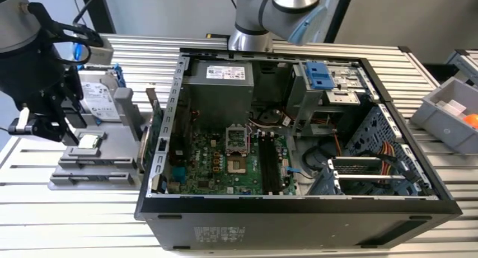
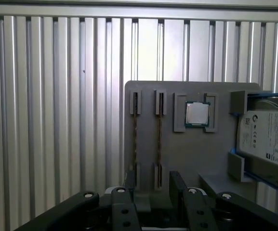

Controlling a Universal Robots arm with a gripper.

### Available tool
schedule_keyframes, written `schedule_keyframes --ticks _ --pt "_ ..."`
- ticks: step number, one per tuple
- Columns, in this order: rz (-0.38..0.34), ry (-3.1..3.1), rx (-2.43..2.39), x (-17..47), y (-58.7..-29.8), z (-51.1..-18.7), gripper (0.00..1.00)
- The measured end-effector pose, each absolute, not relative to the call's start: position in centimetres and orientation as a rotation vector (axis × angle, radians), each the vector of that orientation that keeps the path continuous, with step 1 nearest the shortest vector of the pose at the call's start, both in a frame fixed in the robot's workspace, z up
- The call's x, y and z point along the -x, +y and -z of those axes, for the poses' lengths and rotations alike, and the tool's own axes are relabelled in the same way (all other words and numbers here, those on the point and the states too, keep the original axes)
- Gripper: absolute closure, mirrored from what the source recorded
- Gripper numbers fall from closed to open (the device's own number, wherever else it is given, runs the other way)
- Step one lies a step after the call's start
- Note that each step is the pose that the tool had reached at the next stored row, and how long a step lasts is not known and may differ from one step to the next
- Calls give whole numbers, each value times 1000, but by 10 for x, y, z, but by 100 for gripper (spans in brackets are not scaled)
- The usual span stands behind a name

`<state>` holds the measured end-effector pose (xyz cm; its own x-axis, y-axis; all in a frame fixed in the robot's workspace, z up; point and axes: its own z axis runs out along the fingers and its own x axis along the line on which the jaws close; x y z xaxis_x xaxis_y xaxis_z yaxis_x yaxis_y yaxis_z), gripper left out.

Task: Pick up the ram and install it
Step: 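Pick up the ram and move it above insertion slot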

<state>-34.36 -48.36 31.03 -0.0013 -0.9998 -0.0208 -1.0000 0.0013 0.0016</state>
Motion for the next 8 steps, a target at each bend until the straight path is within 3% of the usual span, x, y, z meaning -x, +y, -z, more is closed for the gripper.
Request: schedule_keyframes --ticks 8 --pt "-24 2215 2209 345 -484 -304 0"
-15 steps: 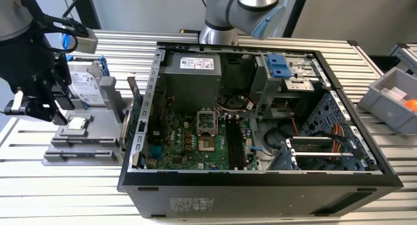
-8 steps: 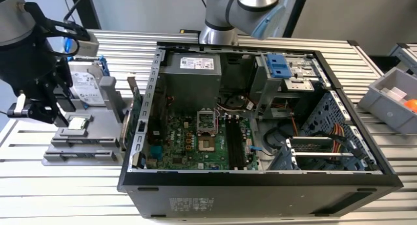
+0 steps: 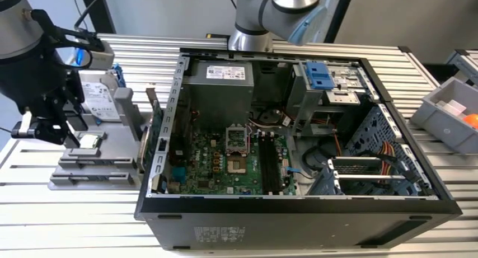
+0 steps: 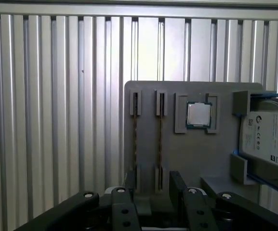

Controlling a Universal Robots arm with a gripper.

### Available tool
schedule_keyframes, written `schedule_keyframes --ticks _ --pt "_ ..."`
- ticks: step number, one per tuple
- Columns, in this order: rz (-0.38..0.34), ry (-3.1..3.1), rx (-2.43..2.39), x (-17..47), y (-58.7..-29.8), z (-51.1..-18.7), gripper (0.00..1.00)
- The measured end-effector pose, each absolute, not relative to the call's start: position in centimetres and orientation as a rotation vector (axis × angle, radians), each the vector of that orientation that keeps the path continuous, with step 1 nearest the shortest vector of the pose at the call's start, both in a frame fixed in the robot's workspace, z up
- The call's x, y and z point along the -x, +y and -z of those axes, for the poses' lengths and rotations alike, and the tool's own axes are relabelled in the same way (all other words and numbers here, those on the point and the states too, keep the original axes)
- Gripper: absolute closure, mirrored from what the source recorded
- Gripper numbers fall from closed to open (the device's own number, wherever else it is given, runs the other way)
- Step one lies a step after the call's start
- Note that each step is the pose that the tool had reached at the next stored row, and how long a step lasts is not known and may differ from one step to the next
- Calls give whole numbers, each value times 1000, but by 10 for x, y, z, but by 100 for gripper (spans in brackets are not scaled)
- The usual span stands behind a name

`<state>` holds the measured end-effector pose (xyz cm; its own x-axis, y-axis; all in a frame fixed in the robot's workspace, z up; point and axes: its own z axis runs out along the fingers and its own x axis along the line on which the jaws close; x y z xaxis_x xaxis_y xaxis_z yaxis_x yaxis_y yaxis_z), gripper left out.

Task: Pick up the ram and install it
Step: 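Pick up the ram and move it above insertion slot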

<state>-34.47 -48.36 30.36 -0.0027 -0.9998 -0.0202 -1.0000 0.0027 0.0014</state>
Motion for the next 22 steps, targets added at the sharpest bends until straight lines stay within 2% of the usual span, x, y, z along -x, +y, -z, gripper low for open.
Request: schedule_keyframes --ticks 22 --pt "-24 2214 2210 352 -483 -284 0"
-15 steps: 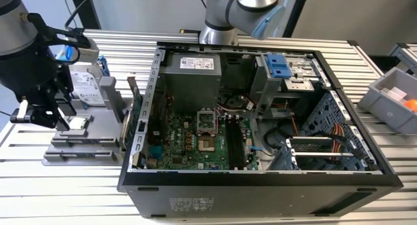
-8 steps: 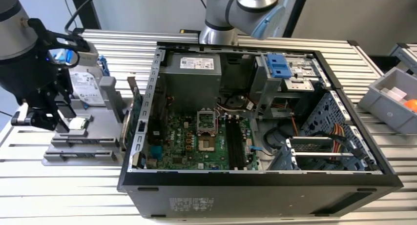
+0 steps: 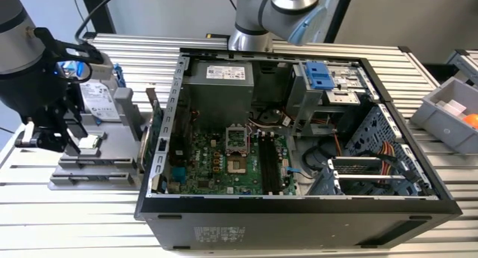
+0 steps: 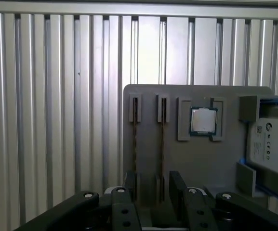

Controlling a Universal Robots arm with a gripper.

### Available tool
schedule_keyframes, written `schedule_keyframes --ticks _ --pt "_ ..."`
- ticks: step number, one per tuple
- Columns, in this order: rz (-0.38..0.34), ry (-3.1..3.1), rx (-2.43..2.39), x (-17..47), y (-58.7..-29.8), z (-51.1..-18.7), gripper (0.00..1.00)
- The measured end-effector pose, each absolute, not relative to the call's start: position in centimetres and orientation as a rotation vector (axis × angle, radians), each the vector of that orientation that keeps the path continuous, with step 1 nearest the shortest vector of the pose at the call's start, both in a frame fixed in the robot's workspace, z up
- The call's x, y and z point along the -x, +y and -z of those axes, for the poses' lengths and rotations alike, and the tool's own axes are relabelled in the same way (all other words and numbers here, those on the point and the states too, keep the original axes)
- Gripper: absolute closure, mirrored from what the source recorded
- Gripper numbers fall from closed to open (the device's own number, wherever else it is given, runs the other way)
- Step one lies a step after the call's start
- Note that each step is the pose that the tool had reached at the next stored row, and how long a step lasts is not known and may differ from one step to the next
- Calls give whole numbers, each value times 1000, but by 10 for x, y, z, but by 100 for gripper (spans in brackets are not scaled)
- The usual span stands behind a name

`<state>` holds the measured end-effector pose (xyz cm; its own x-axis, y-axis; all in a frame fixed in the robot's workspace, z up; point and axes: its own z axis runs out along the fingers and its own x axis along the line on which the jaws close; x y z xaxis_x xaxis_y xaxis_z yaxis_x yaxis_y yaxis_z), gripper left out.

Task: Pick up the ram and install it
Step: 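Pick up the ram and move it above insertion slot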

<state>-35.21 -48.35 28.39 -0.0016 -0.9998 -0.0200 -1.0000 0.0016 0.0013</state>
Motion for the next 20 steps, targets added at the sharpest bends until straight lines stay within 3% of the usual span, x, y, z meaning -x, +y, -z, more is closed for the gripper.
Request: schedule_keyframes --ticks 20 --pt "-23 2214 2211 354 -484 -264 0"
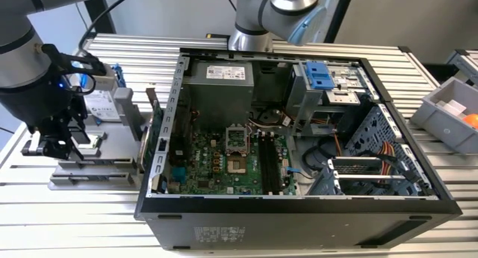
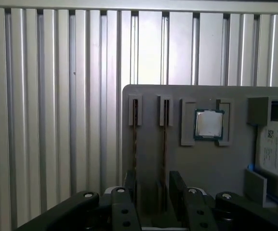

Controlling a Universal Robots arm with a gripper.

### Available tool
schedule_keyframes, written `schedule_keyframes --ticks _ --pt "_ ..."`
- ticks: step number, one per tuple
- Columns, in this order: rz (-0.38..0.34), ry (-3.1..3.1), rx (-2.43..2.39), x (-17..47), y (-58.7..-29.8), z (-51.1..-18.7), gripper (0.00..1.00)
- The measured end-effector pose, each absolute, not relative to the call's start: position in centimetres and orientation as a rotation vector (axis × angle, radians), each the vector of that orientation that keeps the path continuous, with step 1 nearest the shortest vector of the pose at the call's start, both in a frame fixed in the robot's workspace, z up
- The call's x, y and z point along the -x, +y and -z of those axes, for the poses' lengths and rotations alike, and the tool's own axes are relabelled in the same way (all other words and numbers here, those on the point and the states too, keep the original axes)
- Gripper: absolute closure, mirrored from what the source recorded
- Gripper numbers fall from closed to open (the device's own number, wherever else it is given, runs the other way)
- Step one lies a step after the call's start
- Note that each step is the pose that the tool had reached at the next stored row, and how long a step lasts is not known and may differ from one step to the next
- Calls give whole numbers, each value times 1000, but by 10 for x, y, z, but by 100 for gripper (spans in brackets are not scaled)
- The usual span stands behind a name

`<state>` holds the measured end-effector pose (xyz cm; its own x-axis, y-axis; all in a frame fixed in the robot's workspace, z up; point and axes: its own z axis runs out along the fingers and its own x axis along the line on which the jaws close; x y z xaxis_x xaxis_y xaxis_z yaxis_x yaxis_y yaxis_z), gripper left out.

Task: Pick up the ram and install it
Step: 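Pick up the ram and move it above insertion slot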

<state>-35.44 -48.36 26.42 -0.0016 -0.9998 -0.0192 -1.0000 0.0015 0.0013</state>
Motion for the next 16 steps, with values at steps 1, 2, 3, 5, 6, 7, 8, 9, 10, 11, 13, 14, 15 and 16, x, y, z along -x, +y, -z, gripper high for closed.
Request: schedule_keyframes --ticks 1,2,3,5,6,7,8,9,10,11,13,14,15,16 --pt "-23 2214 2211 354 -484 -263 0" --pt "-23 2214 2211 355 -484 -262 0" --pt "-23 2214 2211 355 -484 -261 0" --pt "-23 2214 2210 355 -484 -259 0" --pt "-23 2214 2210 355 -484 -258 0" --pt "-23 2214 2211 355 -484 -257 0" --pt "-23 2214 2211 355 -485 -256 0" --pt "-23 2214 2211 355 -485 -255 0" --pt "-23 2214 2211 355 -485 -254 0" --pt "-23 2214 2211 355 -485 -253 0" --pt "-23 2214 2211 355 -486 -252 0" --pt "-23 2214 2211 355 -486 -251 0" --pt "-23 2214 2211 355 -487 -250 0" --pt "-23 2214 2211 355 -487 -249 0"
